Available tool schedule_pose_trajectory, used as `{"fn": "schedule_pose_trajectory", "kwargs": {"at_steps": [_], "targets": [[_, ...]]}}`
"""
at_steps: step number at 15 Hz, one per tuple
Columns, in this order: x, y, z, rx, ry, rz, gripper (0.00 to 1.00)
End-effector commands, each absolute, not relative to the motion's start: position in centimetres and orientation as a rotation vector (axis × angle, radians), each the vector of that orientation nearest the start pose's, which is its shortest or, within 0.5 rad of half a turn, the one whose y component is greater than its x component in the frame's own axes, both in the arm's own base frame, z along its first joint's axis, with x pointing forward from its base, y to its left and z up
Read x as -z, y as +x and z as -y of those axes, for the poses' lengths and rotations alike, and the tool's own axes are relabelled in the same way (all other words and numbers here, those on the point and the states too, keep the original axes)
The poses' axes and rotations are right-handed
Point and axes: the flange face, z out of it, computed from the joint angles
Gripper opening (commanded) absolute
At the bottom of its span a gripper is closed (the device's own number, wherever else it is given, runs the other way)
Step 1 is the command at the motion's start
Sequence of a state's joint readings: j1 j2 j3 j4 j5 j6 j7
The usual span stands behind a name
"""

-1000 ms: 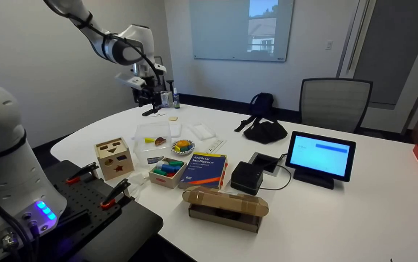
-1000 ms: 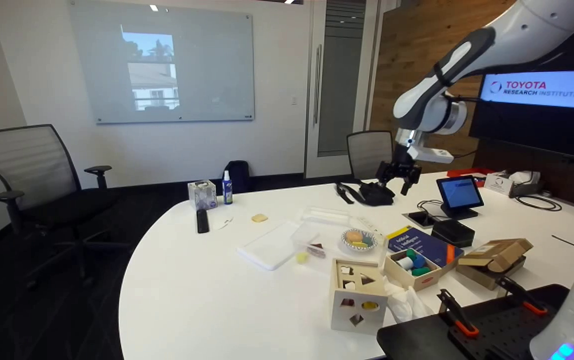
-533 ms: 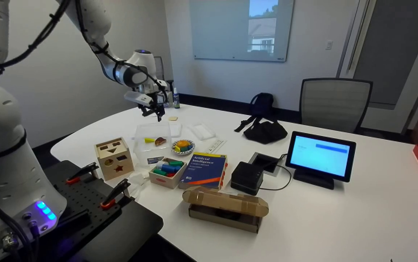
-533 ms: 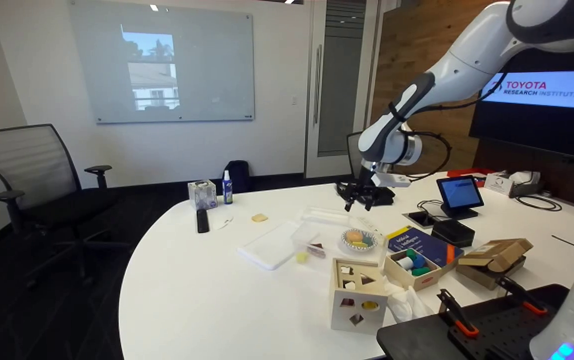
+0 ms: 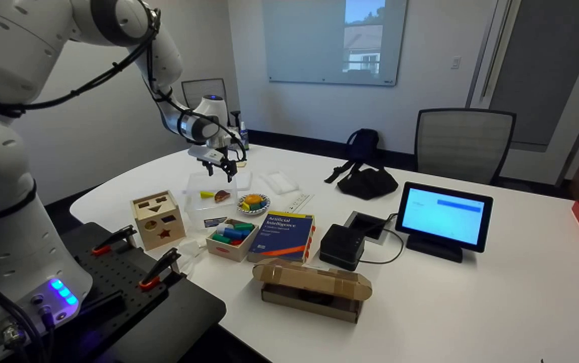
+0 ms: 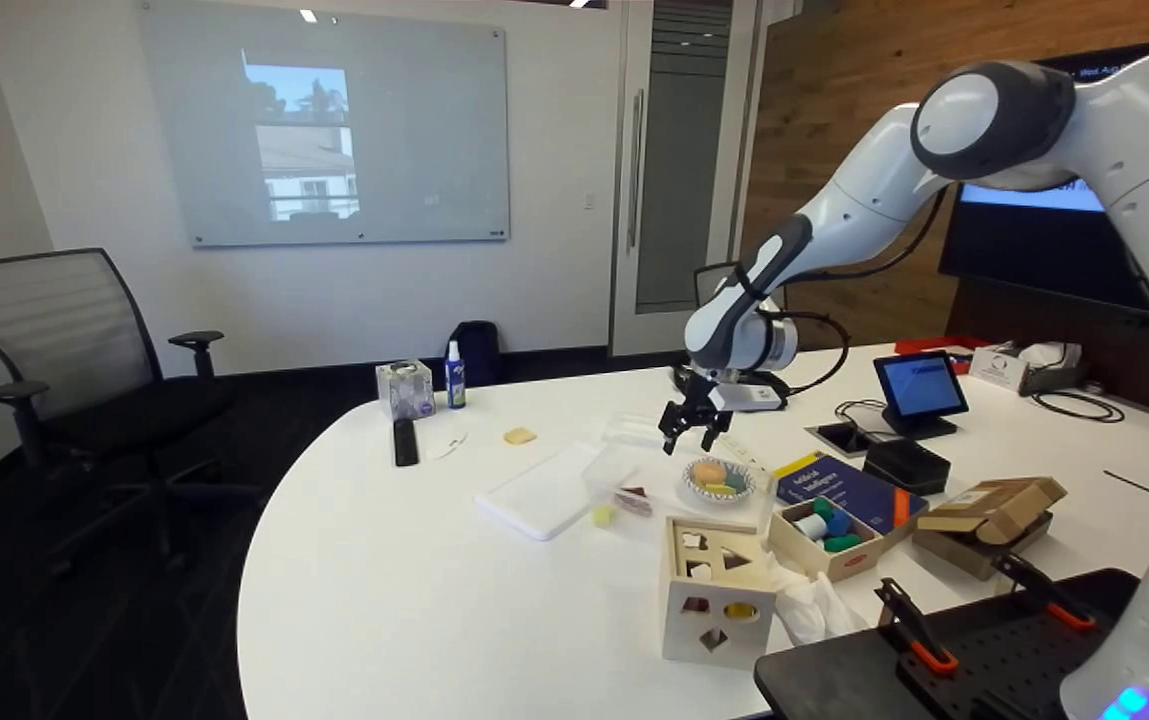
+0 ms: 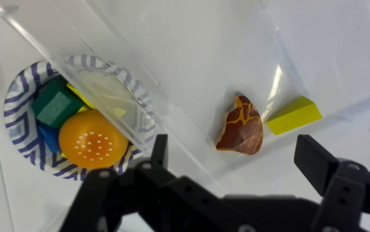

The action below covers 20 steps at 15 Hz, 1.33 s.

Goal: Put the brown object in the black and white bowl.

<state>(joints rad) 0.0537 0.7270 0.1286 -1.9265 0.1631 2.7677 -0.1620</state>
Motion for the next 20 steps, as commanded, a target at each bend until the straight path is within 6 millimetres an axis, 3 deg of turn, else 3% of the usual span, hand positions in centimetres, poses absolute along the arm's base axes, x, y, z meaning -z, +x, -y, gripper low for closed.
{"fn": "schedule_pose_trajectory", "kwargs": {"at_steps": [1, 5, 10, 20], "targets": [[-9.0, 62.7, -12.9, 0.141, -2.998, 0.215, 1.0], [-5.6, 62.4, -15.1, 0.124, -3.042, 0.151, 1.0], [-3.0, 63.5, -16.6, 0.14, -3.028, 0.065, 1.0], [-0.5, 66.4, -17.5, 0.152, -3.009, 0.038, 1.0]]}}
